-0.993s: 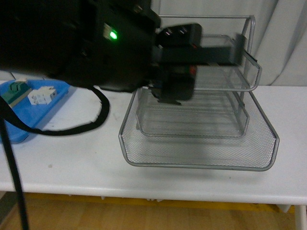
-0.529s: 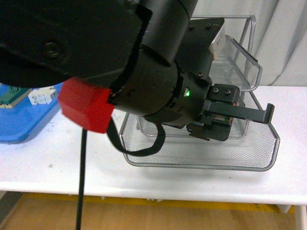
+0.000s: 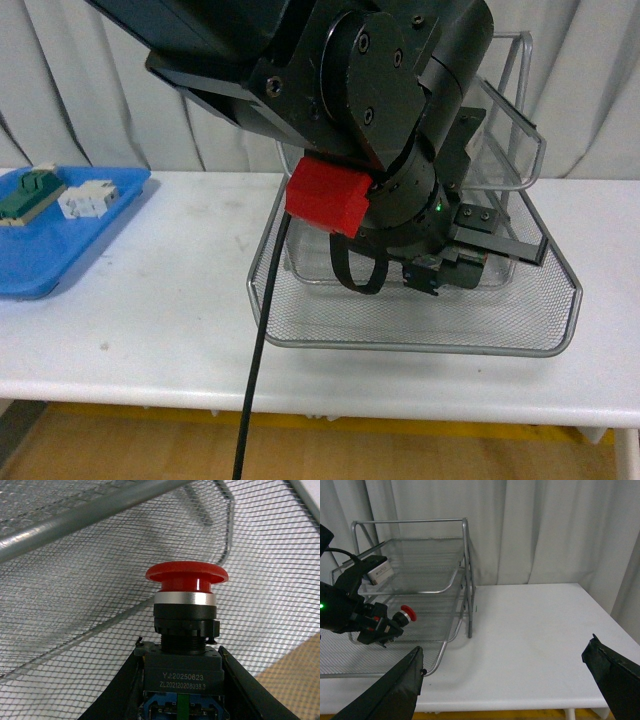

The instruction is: Place button on rack with both arms

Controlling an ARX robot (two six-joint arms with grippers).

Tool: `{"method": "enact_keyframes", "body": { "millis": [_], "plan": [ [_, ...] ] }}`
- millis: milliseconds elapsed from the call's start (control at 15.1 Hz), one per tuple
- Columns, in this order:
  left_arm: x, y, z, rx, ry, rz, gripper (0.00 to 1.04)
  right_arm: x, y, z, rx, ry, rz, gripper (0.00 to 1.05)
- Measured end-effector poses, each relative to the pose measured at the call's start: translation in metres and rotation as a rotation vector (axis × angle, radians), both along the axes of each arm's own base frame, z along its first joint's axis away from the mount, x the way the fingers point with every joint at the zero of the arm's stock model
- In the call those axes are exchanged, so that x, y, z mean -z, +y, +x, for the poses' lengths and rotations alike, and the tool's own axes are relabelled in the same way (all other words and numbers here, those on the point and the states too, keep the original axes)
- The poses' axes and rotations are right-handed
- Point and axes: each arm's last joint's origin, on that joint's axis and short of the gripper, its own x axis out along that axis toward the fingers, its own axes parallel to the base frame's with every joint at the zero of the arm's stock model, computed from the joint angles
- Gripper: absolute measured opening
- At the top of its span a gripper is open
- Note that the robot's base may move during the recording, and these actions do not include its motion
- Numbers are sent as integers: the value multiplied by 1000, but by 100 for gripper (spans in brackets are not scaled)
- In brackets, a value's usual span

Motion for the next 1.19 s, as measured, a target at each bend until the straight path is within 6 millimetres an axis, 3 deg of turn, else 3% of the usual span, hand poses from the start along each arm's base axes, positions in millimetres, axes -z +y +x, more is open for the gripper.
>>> {"method": "enact_keyframes", "body": {
  "millis": [132, 199, 265, 331, 397, 662, 926, 993, 1059, 1125, 1191],
  "plan": [
    [0, 1, 14, -44, -6, 23, 36, 0, 0, 0, 0, 0, 0, 98],
    [0, 3, 19, -64, -13, 27, 43, 0, 0, 0, 0, 0, 0, 98],
    [-2, 6, 23, -89, -23, 9, 61, 0, 0, 0, 0, 0, 0, 98],
    [-16, 12, 9, -82, -40, -67, 94, 0, 0, 0, 0, 0, 0, 98],
    [-24, 15, -2, -73, -57, -91, 100, 0, 0, 0, 0, 0, 0, 98],
    [-78, 46, -60, -63, -222, -265, 98, 0, 0, 0, 0, 0, 0, 98],
    [-96, 116, -127, -202, -345, -305, 97, 0, 0, 0, 0, 0, 0, 98],
    [-104, 133, -142, -339, -568, -313, 87, 0, 0, 0, -2, 0, 0, 98],
    [-108, 164, -165, -484, -721, -274, 75, 0, 0, 0, -2, 0, 0, 98],
    [-98, 194, -188, -557, -747, -208, 62, 0, 0, 0, -2, 0, 0, 98],
    [-84, 212, -205, -586, -733, -167, 51, 0, 0, 0, -2, 0, 0, 98]
  ]
}}
